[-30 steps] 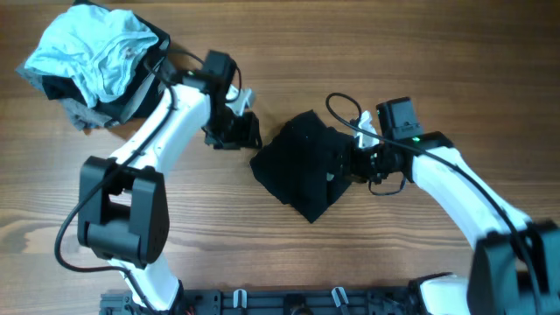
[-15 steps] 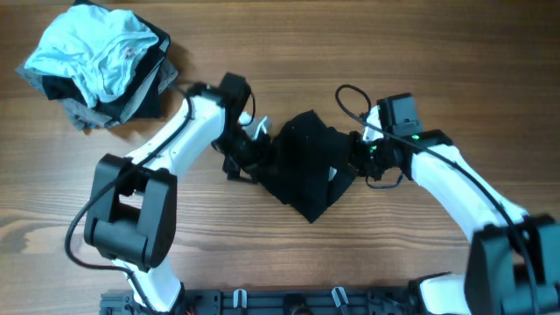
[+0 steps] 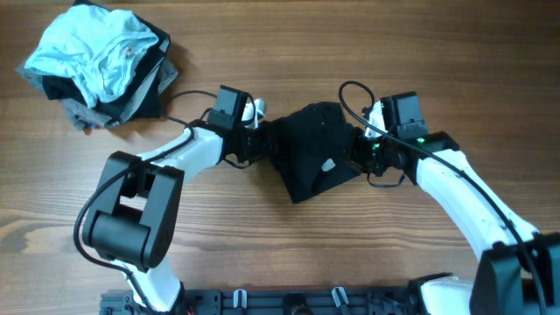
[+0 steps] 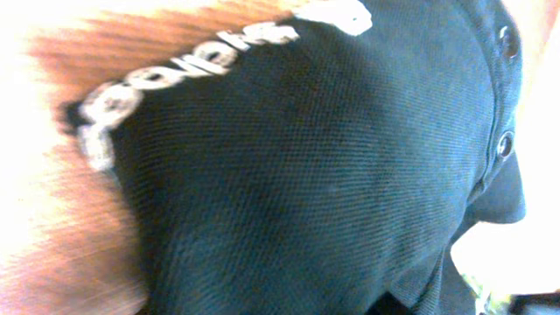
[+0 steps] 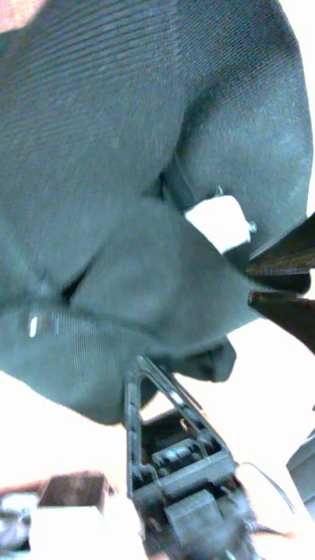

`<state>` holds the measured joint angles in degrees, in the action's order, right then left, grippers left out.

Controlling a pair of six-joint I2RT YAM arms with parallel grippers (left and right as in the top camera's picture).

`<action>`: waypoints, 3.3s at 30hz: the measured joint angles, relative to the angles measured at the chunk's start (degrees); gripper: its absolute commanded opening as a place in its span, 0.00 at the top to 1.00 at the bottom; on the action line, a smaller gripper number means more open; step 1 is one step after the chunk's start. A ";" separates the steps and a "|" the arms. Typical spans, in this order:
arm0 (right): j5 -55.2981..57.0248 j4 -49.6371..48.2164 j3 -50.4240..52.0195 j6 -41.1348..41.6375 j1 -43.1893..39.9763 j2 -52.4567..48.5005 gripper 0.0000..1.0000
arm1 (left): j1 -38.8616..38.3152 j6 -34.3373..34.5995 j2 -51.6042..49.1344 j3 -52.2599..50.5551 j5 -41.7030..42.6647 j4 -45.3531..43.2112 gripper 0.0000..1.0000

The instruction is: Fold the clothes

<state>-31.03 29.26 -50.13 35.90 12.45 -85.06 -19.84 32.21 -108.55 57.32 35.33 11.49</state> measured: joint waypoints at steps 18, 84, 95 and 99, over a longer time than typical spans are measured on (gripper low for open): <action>0.00 -0.13 -0.04 8.04 0.00 -12.02 0.96 | -4.33 3.98 -0.81 1.60 5.99 7.67 0.42; 15.65 3.72 -15.65 -20.26 -5.92 29.00 0.00 | 23.17 -35.39 32.28 33.18 -16.22 47.41 0.00; 14.21 7.41 -16.02 -23.63 -5.92 30.91 0.00 | 5.01 -32.09 35.89 33.22 -28.04 50.27 0.00; 14.10 8.11 -16.02 -21.79 -5.92 30.84 0.00 | 4.83 -32.02 35.89 33.22 -28.52 50.25 0.00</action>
<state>-16.93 37.36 -66.15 14.11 6.52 -54.22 -15.00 0.19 -72.66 90.54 6.81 61.73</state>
